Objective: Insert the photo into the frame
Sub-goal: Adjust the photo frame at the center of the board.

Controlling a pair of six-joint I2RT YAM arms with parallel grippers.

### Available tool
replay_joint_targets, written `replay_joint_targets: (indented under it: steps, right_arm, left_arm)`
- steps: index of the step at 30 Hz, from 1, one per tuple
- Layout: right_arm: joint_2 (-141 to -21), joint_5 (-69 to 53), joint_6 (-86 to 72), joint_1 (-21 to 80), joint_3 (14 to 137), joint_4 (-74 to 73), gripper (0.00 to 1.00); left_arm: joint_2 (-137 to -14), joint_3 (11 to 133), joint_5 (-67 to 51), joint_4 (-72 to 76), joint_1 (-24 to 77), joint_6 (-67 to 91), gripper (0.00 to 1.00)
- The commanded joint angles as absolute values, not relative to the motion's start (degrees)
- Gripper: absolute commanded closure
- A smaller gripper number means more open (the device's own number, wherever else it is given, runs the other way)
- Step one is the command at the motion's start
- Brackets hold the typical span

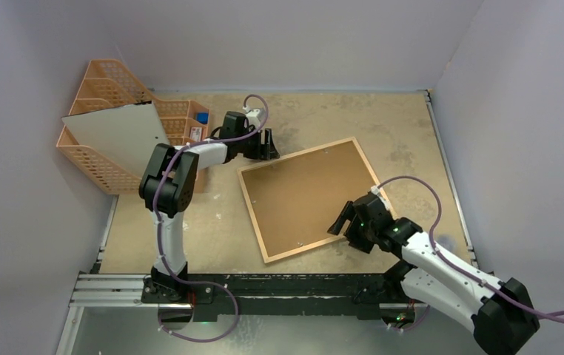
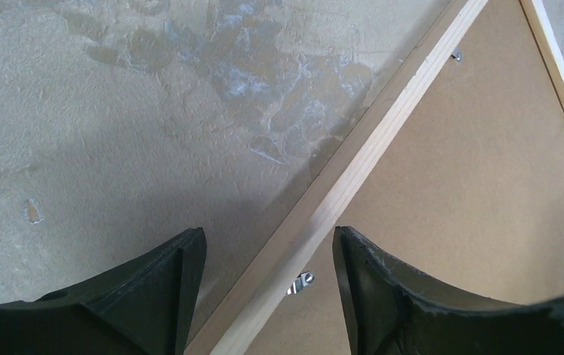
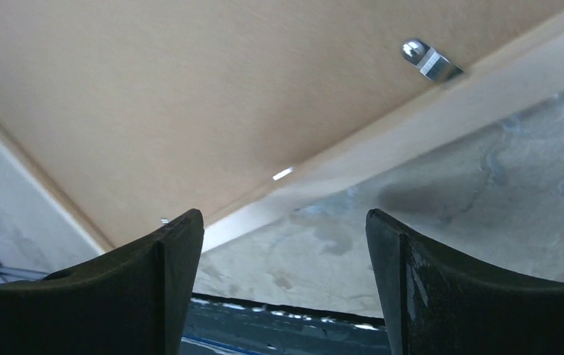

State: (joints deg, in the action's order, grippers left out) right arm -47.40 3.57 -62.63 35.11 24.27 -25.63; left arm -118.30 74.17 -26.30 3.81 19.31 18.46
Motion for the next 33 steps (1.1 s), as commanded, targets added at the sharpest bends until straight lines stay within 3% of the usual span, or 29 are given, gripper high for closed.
replay_joint_targets:
  steps: [1, 8, 17, 23, 33]
  right_arm:
    - [-50.9, 1.6, -65.0, 35.0, 22.3, -26.3, 0.18]
    - [-58.0, 8.0, -62.8, 34.9, 25.2, -19.5, 0.17]
    - [-67.4, 14.5, -52.2, 27.6, 32.1, -7.7, 0.19]
    - [-73.9, 17.6, -43.9, 24.6, 37.6, -2.6, 0.19]
    - [-85.0, 8.1, -41.0, 19.8, 38.6, 7.6, 0.2]
  left_arm:
    - [-118.7, 75.6, -27.5, 2.8, 19.4, 18.1, 0.34]
    - [-117.6, 74.1, -28.2, 1.6, 18.9, 19.0, 0.35]
    - [-111.0, 59.5, -36.8, 17.5, 15.5, 31.1, 0.38]
    - [-102.7, 50.6, -30.5, 15.1, 15.9, 32.9, 0.41]
    - [-87.1, 36.2, -20.3, 9.7, 22.9, 37.5, 0.4]
